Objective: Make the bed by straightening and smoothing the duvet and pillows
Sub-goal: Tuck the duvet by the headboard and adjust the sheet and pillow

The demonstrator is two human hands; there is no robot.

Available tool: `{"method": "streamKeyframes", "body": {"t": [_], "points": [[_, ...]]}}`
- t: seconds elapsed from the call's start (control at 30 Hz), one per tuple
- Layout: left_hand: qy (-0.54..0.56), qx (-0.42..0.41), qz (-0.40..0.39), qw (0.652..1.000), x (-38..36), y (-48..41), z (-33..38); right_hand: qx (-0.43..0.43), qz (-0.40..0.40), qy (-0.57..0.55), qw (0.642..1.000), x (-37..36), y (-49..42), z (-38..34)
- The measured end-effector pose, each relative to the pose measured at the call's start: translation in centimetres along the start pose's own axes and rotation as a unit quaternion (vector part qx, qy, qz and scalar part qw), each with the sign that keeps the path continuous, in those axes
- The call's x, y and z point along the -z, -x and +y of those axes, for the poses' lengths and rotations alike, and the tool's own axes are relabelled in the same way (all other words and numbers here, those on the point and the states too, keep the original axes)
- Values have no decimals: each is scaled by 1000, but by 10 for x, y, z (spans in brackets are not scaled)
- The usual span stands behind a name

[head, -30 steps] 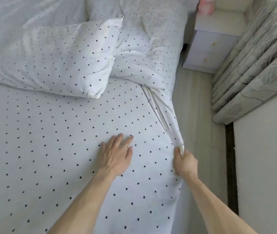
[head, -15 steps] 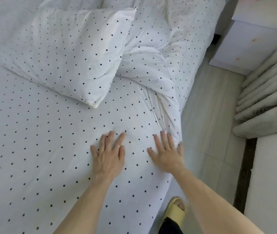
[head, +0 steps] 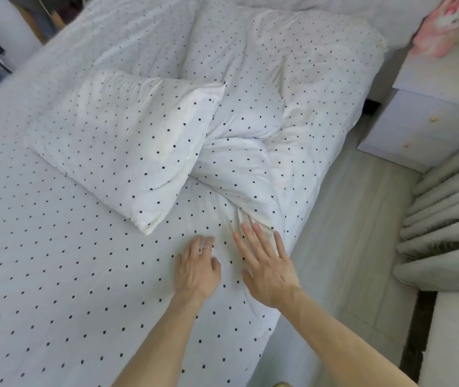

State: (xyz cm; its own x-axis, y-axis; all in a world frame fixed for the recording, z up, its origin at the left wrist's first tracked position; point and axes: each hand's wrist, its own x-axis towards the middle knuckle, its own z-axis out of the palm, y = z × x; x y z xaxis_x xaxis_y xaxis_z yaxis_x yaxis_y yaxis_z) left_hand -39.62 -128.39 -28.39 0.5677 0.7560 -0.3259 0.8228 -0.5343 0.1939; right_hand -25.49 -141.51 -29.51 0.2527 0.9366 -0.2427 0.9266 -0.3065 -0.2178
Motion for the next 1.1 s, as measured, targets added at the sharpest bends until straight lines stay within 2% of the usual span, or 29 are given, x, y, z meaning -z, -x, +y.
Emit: {"method": "streamKeyframes", "body": {"t": [0.03,0.07,0.1,0.13,0.17,0.27,0.37,0.43,0.5,0.63,0.77,0.87,0.97,1.03,1.1], "points": [[3,8,-32,999,0,-2,1,-50,-136,3,989,-10,4,12],[0,13,-59,998,5,-10,4,-119,-255,-15,959,-9,1,24],[-16,12,-85,996,9,-12,4,-161,-338,-32,927,-9,3,27],[-22,13,-96,995,19,-22,5,-167,-370,-29,914,4,-4,29],[-25,16,-102,994,29,-30,6,-156,-362,-24,919,17,-11,28],[-35,20,-60,997,63,-63,8,-135,-264,-53,954,66,-52,22],[-48,-8,71,996,100,-105,5,-112,-182,-51,976,111,-98,19],[-68,-28,126,989,121,-138,-1,-97,-115,-48,987,130,-131,17],[-79,-17,116,990,134,-166,-6,-79,-69,-38,994,137,-161,11],[-148,21,111,982,143,-199,-29,-23,-62,1,998,119,-214,-1],[-214,-7,134,968,141,-210,-67,0,-67,66,996,100,-256,5],[-239,-2,138,961,135,-211,-78,-69,-1,36,997,120,-274,45],[-226,4,95,970,135,-207,-95,-203,6,2,979,151,-275,119],[-230,32,37,972,136,-201,-88,-299,36,-72,951,159,-253,164],[-225,70,-45,971,136,-198,-54,-400,62,-172,898,155,-228,192]]}}
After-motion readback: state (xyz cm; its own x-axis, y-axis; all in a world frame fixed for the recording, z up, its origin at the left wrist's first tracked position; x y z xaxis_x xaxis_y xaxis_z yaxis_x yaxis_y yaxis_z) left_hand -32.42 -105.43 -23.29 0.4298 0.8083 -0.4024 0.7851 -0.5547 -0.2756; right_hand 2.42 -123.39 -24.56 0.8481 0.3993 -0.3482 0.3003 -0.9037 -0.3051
